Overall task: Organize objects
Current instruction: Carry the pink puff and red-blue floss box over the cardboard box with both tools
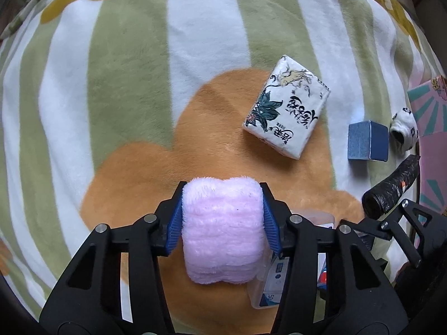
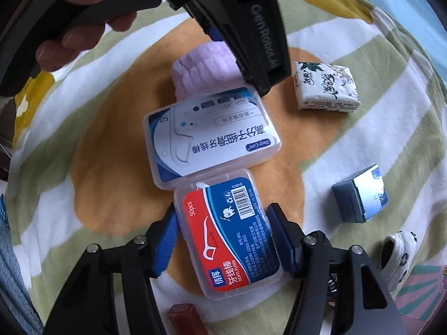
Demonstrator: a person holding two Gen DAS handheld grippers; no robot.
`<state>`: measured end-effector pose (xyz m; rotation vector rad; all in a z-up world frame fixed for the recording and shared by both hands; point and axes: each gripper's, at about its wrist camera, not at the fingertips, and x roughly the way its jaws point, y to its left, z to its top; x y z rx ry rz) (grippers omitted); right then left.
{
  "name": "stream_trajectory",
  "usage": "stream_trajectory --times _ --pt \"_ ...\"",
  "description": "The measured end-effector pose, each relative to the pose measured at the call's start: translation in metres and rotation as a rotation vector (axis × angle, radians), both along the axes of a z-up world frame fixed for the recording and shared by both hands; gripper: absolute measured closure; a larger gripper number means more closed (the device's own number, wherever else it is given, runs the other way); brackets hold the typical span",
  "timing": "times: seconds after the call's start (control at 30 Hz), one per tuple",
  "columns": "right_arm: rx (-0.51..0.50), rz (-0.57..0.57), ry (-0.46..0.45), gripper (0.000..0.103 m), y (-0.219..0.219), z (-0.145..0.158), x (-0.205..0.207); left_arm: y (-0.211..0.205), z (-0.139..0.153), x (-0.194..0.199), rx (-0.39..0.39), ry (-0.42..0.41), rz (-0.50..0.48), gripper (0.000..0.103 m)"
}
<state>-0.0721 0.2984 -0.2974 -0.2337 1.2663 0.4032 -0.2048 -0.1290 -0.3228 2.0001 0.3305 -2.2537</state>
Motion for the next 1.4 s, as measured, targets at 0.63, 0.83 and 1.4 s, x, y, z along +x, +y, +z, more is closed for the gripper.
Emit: stream_trajectory --times 0.63,0.83,1.4 --pt "0.106 -0.398 -0.09 0.049 -0.054 0.082 -0.027 0.013 0.111 0.037 -0.015 0.185 0.09 0.059" --pt "0.14 -0.579 -0.127 0.049 -0.043 0.143 -0.023 0.027 0.164 0.066 -0.033 0.252 0.119 0.059" --pt "0.137 -0.87 -0.22 0.049 -0.058 0.233 -0.108 0.089 0.252 0.166 -0.008 0.378 0.187 0.059"
